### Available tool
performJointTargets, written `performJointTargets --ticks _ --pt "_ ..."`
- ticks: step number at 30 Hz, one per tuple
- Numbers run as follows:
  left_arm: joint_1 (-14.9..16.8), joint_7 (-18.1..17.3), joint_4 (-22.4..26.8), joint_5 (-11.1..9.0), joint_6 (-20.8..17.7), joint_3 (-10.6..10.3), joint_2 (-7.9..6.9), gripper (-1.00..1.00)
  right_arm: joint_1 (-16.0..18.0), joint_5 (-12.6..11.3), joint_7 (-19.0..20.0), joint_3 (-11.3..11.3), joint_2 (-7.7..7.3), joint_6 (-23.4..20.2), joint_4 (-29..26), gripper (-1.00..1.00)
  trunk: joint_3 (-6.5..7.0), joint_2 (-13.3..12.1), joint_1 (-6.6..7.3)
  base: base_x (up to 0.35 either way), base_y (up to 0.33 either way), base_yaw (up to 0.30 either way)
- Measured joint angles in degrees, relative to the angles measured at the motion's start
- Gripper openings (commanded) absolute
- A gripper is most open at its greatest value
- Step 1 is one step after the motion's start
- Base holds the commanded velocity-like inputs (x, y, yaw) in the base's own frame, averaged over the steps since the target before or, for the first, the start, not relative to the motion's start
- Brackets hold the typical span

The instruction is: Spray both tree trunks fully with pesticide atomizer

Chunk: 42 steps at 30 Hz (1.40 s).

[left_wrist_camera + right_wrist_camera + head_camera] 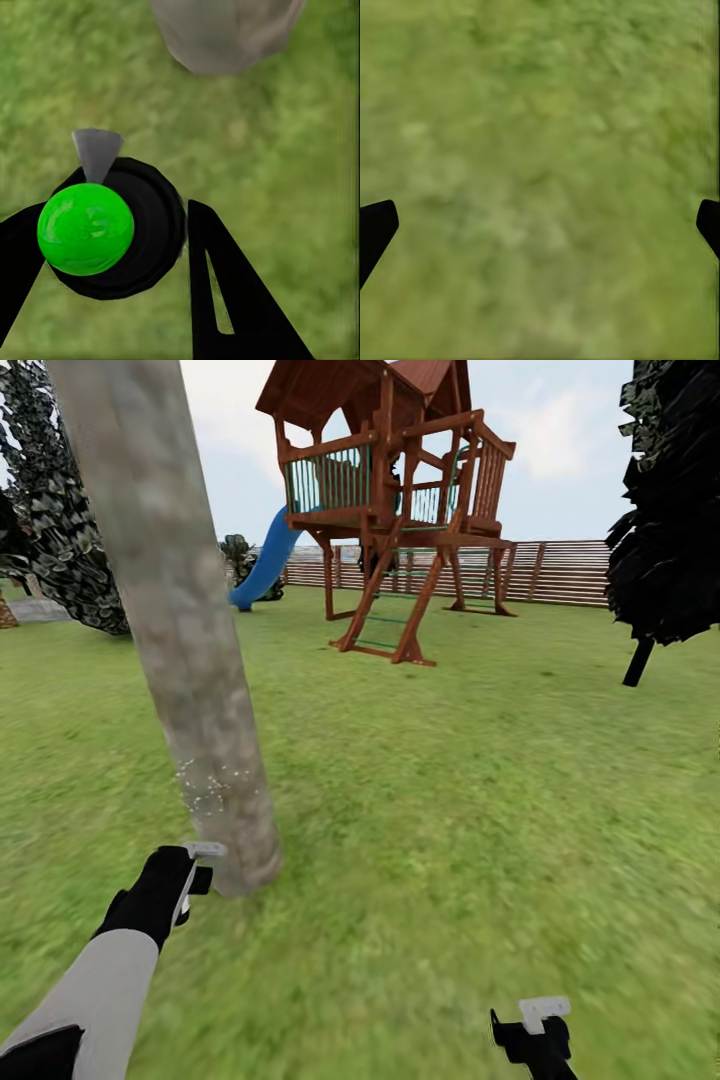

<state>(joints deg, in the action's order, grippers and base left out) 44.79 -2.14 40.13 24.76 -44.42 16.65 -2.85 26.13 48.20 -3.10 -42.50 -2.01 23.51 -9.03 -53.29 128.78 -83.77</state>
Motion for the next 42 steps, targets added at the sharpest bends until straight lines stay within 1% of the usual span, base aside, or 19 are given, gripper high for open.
performJointTargets --ticks 4,11,17,24,37,42 --pt "-0.16 0.00 0.21 -0.02 -0.01 0.17 -0.16 -1.00 0.00 0.06 -0.01 0.00 0.06 0.00 0.02 1.00 0.00 0.00 0.00 0.081 -0.273 0.000" --pt "-0.19 0.00 -0.23 -0.10 -0.01 0.08 0.05 -1.00 0.00 0.06 -0.01 0.00 0.09 0.00 0.02 1.00 0.00 0.00 -0.01 0.047 -0.274 0.041" --pt "-0.19 0.00 -0.30 -0.01 -0.02 0.07 0.04 -1.00 0.01 0.06 -0.01 0.00 0.09 -0.01 0.03 1.00 0.00 0.00 -0.01 0.019 -0.274 0.223" --pt "-0.19 0.00 -0.26 -0.04 -0.02 0.14 0.00 -1.00 0.01 0.06 -0.01 0.00 0.09 -0.01 0.03 1.00 0.00 0.00 0.00 0.119 -0.272 0.275" --pt "-0.18 0.00 -0.22 -0.03 0.08 0.18 0.01 -1.00 0.00 0.07 0.07 0.00 0.09 0.00 0.03 1.00 0.00 0.00 0.01 0.171 -0.237 0.031" --pt "-0.19 0.00 -0.18 -0.05 0.07 0.18 0.00 -1.00 0.01 0.06 0.07 0.00 0.09 -0.01 0.03 1.00 0.00 0.00 0.01 0.154 -0.241 0.214"
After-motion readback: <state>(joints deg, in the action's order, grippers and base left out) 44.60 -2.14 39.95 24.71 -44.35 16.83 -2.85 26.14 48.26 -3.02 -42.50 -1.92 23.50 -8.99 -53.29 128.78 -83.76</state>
